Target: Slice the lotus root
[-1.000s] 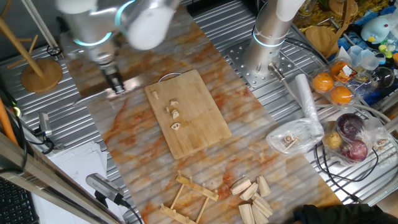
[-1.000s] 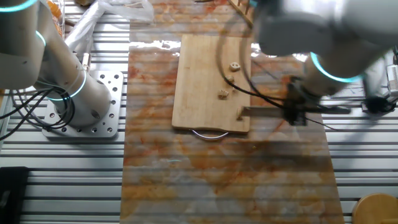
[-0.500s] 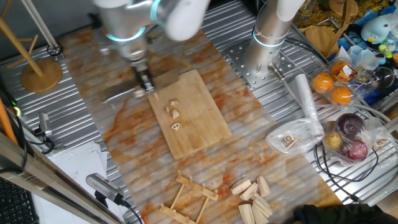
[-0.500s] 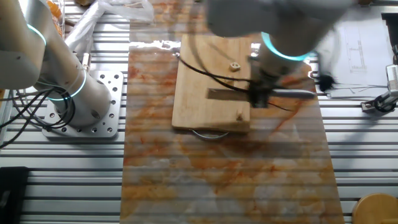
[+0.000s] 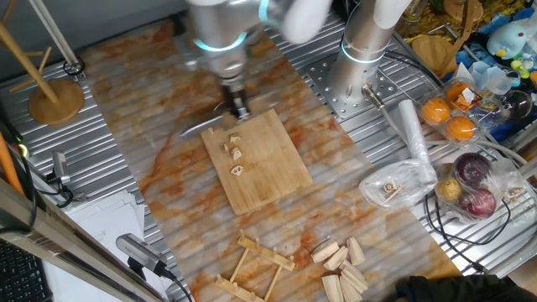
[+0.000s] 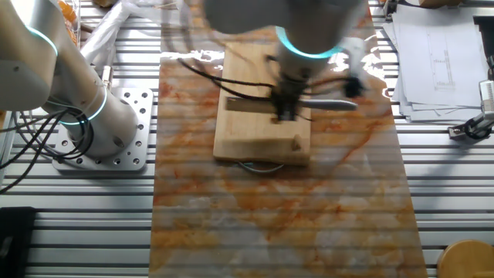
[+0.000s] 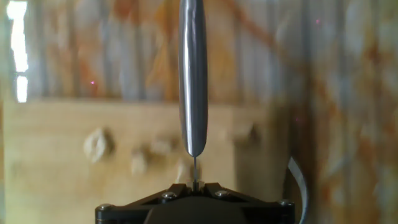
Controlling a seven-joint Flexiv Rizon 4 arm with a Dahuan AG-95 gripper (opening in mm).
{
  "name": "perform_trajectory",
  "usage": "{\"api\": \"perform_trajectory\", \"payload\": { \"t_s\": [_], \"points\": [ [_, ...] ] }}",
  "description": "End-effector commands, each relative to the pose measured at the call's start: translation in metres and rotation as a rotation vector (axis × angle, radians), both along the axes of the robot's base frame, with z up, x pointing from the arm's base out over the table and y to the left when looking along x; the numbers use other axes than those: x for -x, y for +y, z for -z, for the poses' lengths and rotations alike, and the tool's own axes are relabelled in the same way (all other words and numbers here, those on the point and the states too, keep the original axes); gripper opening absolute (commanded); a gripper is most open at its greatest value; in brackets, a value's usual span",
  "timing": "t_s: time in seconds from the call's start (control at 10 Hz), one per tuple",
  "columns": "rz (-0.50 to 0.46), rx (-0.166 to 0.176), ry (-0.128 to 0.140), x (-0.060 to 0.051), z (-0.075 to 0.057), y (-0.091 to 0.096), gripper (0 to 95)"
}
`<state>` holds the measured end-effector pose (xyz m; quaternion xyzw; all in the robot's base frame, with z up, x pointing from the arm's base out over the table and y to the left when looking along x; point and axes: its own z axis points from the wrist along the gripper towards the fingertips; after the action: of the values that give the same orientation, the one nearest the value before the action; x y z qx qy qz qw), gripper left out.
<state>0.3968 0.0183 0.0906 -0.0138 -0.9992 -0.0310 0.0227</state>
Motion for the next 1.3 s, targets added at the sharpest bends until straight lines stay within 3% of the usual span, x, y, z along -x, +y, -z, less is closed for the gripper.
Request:
{"api": "perform_trajectory", "payload": {
  "t_s": [0.1, 0.7, 1.0, 1.3],
  "points": [
    [0.003, 0.0, 0.001, 0.004, 0.002, 0.0, 0.0],
    [0.009, 0.017, -0.001, -0.002, 0.006, -0.009, 0.0],
    [-0.008, 0.015, -0.001, -0.017, 0.002, -0.026, 0.0],
    [-0.009, 0.031, -0.005, -0.035, 0.009, -0.031, 0.0]
  ]
}}
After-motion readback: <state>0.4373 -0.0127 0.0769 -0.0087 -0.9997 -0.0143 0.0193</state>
